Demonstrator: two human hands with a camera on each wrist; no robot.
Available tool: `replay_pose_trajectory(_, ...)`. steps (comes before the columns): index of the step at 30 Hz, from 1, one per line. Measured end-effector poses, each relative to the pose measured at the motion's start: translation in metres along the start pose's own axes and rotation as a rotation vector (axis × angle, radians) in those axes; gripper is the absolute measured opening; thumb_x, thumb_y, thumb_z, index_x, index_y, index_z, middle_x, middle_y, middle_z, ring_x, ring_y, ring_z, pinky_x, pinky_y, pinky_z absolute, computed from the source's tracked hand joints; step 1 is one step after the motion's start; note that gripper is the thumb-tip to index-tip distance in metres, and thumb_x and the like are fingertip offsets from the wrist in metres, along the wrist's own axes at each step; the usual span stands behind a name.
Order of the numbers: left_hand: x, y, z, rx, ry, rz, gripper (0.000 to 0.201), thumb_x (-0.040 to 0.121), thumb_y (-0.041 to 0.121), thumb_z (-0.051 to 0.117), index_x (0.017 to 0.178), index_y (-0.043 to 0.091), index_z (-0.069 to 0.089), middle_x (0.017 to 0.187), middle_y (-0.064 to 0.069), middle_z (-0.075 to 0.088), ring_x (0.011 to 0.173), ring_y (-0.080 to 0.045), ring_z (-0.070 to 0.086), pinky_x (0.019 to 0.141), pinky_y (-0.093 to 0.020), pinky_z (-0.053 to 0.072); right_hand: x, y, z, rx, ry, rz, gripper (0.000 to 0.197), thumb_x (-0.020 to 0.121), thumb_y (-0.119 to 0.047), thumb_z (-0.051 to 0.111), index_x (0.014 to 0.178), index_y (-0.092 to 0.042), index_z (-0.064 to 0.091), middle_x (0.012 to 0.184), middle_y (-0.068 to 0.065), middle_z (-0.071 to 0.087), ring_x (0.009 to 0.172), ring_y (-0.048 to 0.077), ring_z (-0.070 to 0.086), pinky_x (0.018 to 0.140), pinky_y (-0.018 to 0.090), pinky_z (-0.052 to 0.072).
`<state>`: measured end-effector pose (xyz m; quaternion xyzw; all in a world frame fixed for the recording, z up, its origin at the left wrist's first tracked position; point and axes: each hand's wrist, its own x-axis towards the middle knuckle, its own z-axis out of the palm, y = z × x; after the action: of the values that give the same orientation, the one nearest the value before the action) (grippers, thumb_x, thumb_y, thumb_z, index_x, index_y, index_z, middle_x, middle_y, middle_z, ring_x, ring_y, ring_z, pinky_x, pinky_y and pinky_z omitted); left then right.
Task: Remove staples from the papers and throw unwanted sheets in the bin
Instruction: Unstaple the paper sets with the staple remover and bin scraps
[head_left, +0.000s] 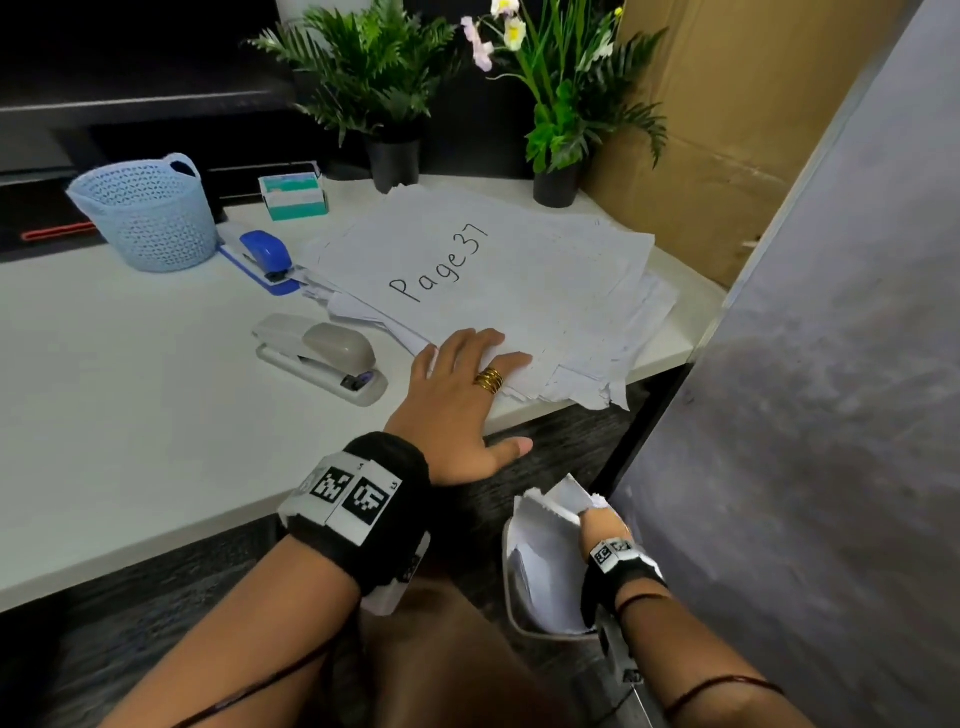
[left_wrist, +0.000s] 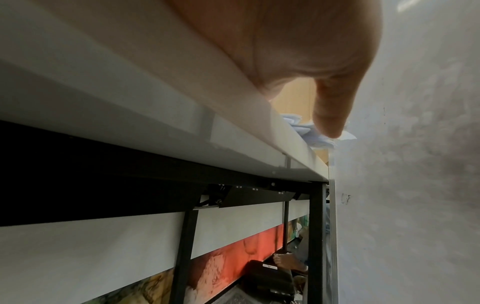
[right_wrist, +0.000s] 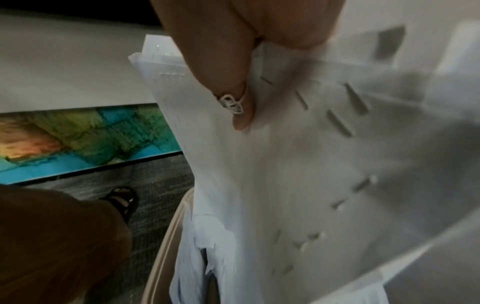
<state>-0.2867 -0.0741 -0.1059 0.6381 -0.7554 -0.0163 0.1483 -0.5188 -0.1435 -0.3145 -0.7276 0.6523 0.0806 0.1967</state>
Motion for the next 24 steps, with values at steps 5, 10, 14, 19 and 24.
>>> replay_pose_trajectory(5, -0.001, 0.002, -0.003, 0.002, -0.03, -0.008, 0.086, 0.07, 0.071, 0.042, 0.145, 0.035, 0.02, 0.152, 0.003, 0.009, 0.141, -0.019, -0.001, 0.115, -0.047, 0.003, 0.003, -0.01, 0.021, -0.025, -0.124, 0.042, 0.037, 0.098, -0.021, 0.038, 0.13, -0.006, 0.052, 0.133, 0.015, 0.053, 0.127, 0.03, 0.046, 0.109, 0.039, 0.032)
replay_pose_trajectory(10, -0.001, 0.002, -0.004, 0.01, -0.04, -0.007, 0.089, 0.068, 0.074, 0.043, 0.145, 0.035, 0.019, 0.151, 0.004, 0.008, 0.14, -0.017, -0.002, 0.115, -0.046, 0.004, 0.006, -0.004, 0.034, -0.053, -0.141, -0.008, 0.062, 0.093, -0.06, 0.034, 0.135, -0.015, 0.044, 0.134, 0.009, 0.052, 0.126, 0.027, 0.045, 0.106, 0.034, 0.029)
replay_pose_trajectory(14, -0.001, 0.002, -0.002, 0.019, -0.029, 0.0, 0.088, 0.069, 0.073, 0.044, 0.144, 0.035, 0.021, 0.151, 0.003, 0.01, 0.14, -0.017, 0.0, 0.115, -0.047, 0.005, -0.001, 0.0, 0.035, 0.193, -0.144, 0.03, 0.07, 0.09, -0.063, 0.036, 0.138, -0.011, 0.033, 0.122, 0.015, 0.059, 0.115, 0.031, 0.054, 0.098, 0.036, 0.036)
replay_pose_trajectory(19, -0.001, 0.004, -0.004, 0.018, -0.007, -0.024, 0.085, 0.068, 0.077, 0.027, 0.145, 0.04, 0.018, 0.157, 0.001, -0.003, 0.138, -0.016, 0.003, 0.109, -0.046, 0.011, -0.025, -0.011, 0.0, 0.164, 0.198, -0.076, 0.06, 0.091, -0.058, 0.039, 0.132, -0.015, 0.043, 0.125, 0.009, 0.057, 0.115, 0.027, 0.053, 0.094, 0.035, 0.041)
replay_pose_trajectory(24, -0.003, 0.008, -0.006, 0.051, 0.036, -0.104, 0.079, 0.081, 0.075, 0.022, 0.148, 0.039, 0.001, 0.157, 0.008, 0.011, 0.134, -0.017, 0.017, 0.099, -0.041, 0.014, -0.061, -0.04, -0.059, 0.506, 0.644, -0.282, 0.031, 0.091, -0.039, 0.053, 0.096, -0.01, 0.064, 0.086, 0.003, 0.065, 0.084, 0.023, 0.061, 0.076, 0.035, 0.049)
